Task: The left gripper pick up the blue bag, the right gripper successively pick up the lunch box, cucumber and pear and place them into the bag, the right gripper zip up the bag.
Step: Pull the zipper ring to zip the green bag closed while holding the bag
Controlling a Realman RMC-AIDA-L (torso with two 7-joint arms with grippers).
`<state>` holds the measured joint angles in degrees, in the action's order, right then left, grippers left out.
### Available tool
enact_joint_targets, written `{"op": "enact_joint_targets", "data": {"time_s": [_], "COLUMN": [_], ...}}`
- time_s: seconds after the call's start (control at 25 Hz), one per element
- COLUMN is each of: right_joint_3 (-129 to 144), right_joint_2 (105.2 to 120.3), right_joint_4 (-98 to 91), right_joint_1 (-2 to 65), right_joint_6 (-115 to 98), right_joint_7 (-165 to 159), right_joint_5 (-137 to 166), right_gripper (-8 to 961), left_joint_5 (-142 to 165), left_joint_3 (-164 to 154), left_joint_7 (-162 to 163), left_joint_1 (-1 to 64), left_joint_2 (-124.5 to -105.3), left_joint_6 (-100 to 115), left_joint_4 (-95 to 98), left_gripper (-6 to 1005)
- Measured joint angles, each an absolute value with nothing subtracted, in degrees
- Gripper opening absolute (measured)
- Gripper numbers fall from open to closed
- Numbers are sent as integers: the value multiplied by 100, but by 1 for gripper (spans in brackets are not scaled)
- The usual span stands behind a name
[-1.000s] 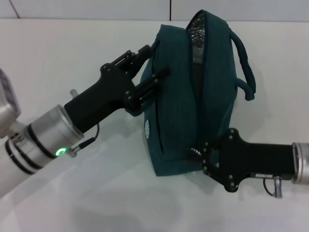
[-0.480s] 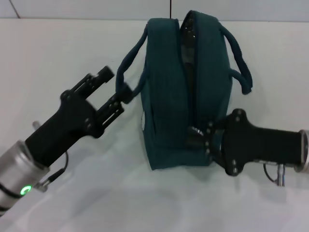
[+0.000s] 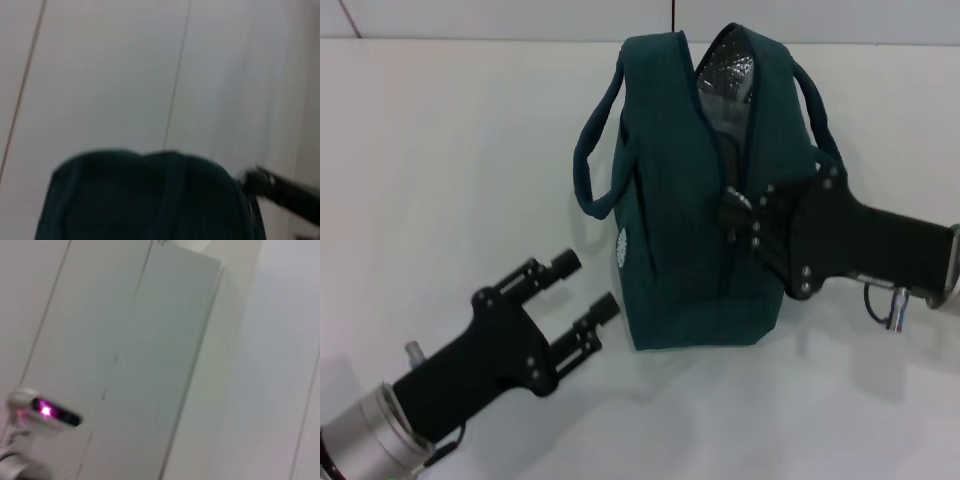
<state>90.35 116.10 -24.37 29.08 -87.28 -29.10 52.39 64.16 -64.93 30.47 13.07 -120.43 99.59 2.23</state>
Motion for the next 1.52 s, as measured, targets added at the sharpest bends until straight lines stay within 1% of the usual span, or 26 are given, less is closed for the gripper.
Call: {"op": "enact_joint_targets", "data": {"time_s": [0.24,0.4,0.44,0.64,1.2,1.52], "right_joint_3": [9034,9027,9027,9035,9409,10532], "right_joint_2": [11611,11610,11613,11618,11618,11619], "right_joint_4": [-2437,-2415,-2415,-2440,-2371,-2375], "right_joint_1": [3009,3071,3072,3075,3076,3083], "right_joint_6": [-8669,-8663,-8664,-8709,-8677,-8622], "right_joint_7": [-2908,-2803,-2739,-2617,-2250,-1720], "right_joint_5": [4902,4869,4848,4528,3629,2852], "right_gripper": [19,19,19,19,19,19], "left_joint_5": [6421,6425,6411,6418,6198,5964], "left_joint_3": [-6795,-6882,-6882,-6886,-6819,-6811], "left_joint_7": [2984,3020,3029,3070,3987,4078], "left_joint_1": [1369,1588,1846,2132,2564,2647], "left_joint_2": [-12052,-12058,-12059,-12073,-12076,-12060], "left_joint_6": [9751,9663,9464,9299,9581,9528], "left_joint_4": [113,-24,-224,-314,-260,-264], "left_gripper": [632,632,632,632,632,631]}}
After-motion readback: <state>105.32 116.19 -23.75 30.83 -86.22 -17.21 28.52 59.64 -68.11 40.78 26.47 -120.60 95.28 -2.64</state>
